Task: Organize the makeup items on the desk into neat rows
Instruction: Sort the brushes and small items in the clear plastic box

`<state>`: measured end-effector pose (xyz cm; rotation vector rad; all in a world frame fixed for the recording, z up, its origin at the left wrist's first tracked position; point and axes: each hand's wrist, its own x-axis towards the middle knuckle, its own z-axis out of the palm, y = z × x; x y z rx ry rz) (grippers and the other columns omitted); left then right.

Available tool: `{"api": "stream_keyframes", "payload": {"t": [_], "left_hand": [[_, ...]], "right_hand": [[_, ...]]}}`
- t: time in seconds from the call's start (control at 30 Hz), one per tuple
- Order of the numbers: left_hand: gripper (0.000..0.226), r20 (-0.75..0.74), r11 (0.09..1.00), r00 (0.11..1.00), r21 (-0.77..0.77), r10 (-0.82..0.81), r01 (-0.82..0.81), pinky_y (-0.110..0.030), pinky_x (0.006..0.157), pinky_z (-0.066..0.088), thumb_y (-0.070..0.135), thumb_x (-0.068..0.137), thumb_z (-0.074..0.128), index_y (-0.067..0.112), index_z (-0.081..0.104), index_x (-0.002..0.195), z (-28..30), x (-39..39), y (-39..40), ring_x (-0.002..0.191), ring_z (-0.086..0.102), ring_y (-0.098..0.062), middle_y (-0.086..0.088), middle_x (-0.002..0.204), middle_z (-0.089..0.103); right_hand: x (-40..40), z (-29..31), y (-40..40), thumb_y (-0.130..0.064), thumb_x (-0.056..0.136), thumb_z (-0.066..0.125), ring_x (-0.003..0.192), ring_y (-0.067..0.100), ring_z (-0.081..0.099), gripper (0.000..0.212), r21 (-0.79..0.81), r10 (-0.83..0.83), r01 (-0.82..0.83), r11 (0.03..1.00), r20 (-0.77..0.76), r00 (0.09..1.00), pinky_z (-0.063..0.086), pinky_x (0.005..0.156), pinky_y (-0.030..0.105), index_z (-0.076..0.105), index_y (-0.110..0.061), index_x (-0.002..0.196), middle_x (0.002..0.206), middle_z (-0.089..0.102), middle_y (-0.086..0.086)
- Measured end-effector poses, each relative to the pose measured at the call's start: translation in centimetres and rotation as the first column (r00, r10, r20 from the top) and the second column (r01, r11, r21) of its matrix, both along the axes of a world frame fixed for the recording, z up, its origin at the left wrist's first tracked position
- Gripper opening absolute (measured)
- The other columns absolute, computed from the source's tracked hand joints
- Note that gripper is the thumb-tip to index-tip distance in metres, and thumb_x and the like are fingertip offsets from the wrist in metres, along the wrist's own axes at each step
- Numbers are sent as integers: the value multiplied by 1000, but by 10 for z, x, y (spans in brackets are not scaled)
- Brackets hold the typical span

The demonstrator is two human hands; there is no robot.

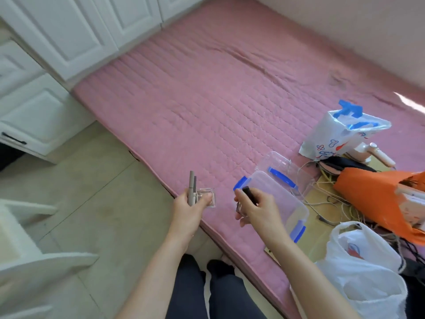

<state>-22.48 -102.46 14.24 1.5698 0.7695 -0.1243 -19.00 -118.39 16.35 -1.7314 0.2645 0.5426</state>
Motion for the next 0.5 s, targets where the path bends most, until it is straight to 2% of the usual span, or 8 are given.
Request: {"api": "stream_keyframes", "payload": {"t": [0.13,0.3,0.43,0.5], "left_hand": [[12,6,995,995,-15,104,-104,-25,49,31,21,87,67,10,65,93,12,-25,49,45,38,-2,18,44,44],[9,-8,978,978,-8,207,-207,-25,48,30,20,88,65,18,60,81,26,-50,118,41,37,-1,19,41,44],[10,-6,961,961,4,277,-277,-24,47,30,24,87,66,14,63,85,34,-64,181,44,35,-5,13,52,47],[15,-5,956,956,5,294,-294,-24,46,31,25,86,66,11,63,91,39,-70,213,44,36,-8,-3,65,56]], "right_hand": [[-3,12,53,-21,93,57,50,24,58,32,-2,134,-134,991,-13,991,49,44,32,58,7,79,54,51,5],[-5,18,132,-21,96,50,53,20,58,31,-22,233,-234,972,-38,972,48,51,32,57,7,85,59,55,6],[-6,22,198,-18,94,50,53,19,58,27,-69,350,-349,934,0,937,47,54,34,57,4,83,53,59,-2],[-8,26,232,-18,94,50,50,14,56,24,-84,396,-393,916,18,918,46,52,31,57,-1,79,52,58,-5]]}}
